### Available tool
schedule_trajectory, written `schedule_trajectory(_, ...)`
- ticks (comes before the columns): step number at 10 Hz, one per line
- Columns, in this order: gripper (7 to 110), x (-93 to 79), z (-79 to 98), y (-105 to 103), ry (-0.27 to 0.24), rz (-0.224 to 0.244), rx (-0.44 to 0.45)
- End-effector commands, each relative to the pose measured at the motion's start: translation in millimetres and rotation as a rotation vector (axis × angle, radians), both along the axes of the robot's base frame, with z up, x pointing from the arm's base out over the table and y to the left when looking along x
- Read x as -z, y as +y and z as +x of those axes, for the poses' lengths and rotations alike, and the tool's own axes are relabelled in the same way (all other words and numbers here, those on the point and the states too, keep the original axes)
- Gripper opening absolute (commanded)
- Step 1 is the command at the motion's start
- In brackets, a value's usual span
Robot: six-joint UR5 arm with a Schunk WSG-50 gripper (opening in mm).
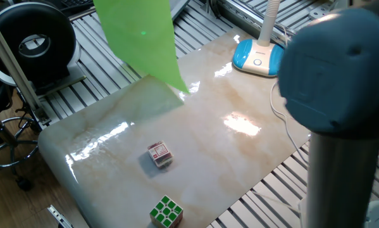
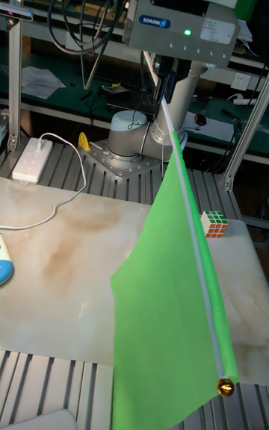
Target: Wave the flag
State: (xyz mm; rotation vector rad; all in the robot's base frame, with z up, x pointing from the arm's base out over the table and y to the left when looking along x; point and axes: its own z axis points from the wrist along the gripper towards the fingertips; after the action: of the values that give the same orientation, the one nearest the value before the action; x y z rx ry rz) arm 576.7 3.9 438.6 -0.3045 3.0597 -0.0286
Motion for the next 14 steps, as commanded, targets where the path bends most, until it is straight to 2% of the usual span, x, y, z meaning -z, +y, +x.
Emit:
schedule_trajectory(1, 7, -15.9, -3.5, 3.4, -0.017, 0.011, 0.003)
schedule_trajectory(14, 7, -15.7, -6.2, 1.9, -0.007, 0.006, 0.009)
